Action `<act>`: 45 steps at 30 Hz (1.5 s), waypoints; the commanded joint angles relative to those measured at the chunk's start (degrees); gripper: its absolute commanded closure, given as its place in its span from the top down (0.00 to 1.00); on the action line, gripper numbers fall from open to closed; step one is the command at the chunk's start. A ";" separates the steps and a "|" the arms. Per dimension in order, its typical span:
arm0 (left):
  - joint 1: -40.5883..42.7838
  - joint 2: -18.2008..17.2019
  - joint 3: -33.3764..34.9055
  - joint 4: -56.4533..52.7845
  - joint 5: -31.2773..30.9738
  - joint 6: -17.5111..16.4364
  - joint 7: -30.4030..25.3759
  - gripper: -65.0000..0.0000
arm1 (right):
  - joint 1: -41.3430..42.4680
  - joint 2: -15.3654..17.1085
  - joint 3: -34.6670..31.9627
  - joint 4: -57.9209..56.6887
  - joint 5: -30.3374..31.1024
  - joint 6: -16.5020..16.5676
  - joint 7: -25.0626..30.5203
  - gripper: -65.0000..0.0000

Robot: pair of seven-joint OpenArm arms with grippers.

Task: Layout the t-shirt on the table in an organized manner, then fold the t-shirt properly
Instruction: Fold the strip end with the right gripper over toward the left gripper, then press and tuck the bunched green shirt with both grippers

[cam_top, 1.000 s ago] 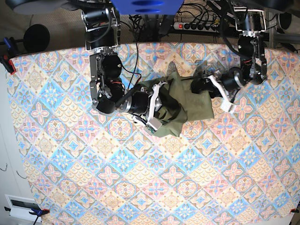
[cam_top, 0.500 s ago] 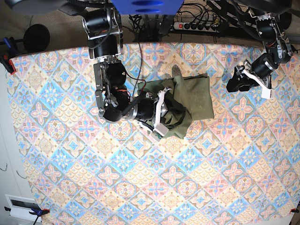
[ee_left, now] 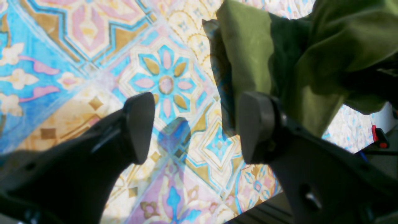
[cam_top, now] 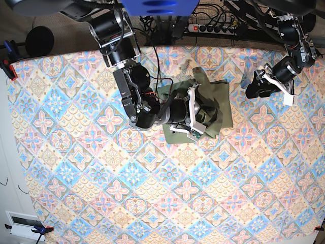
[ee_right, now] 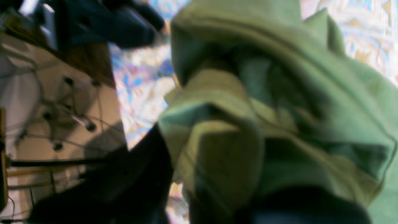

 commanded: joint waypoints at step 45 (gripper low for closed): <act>-6.06 4.42 5.68 11.18 9.81 -0.15 3.23 0.63 | 0.78 6.07 6.92 2.36 -4.59 0.19 5.00 0.11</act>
